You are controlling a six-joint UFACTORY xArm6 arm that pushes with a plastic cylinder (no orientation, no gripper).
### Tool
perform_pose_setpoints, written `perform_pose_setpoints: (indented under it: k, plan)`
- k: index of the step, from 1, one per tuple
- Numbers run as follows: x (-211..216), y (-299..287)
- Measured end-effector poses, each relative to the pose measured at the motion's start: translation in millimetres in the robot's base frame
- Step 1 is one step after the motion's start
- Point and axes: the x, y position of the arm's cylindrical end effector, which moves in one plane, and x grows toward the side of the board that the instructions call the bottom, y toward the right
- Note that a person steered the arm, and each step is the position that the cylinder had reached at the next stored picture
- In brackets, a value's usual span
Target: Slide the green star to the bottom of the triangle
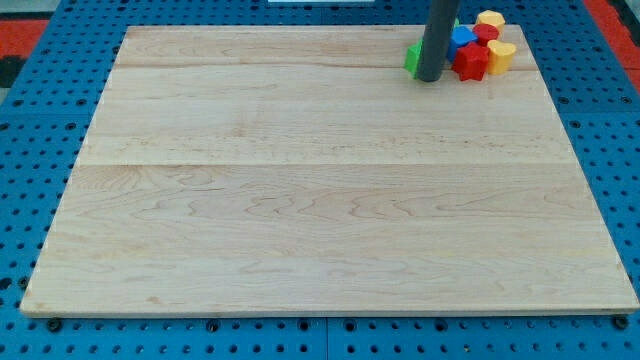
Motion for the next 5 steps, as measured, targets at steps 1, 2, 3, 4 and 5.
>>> perform_pose_setpoints:
  k: [1, 2, 3, 4, 5]
  plan:
    - [5.2, -20.6]
    - [-1.3, -56.8]
    - [-30.6, -67.5]
    - [-35.4, -54.6]
    - [-26.4, -37.9]
